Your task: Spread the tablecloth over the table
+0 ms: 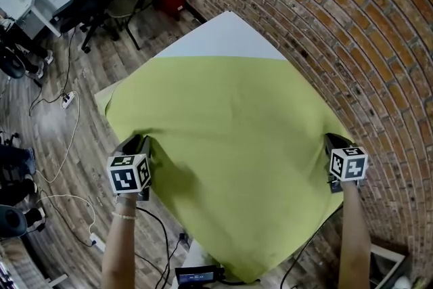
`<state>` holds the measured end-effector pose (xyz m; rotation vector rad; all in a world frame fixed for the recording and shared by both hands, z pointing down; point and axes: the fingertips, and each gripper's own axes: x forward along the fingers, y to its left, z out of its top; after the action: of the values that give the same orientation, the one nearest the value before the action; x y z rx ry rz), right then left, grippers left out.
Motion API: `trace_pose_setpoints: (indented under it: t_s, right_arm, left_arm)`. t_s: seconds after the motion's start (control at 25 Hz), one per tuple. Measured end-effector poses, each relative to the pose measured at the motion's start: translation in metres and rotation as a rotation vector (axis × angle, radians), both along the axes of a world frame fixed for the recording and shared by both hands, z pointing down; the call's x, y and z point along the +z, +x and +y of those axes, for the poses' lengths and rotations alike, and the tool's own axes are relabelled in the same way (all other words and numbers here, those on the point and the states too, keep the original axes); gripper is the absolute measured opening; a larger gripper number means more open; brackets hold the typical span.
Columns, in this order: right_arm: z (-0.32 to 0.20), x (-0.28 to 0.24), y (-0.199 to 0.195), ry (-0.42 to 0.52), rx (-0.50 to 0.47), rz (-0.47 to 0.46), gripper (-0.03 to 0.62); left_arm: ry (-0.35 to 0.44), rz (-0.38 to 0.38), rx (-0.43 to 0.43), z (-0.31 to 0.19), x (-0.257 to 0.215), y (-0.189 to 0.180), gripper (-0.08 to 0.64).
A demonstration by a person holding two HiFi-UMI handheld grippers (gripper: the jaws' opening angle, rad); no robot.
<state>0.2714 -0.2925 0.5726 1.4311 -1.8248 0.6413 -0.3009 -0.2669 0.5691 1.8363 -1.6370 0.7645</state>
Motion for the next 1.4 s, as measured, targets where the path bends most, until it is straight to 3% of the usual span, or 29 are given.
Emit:
trace_pose_setpoints:
  t_s: [1.4]
  right_arm:
    - [-0.106,0.000,-0.038,-0.001,-0.085,0.027,0.034]
  left_arm:
    - [-0.010,-0.017,0.000,-0.073,-0.001,-0.023,0.110]
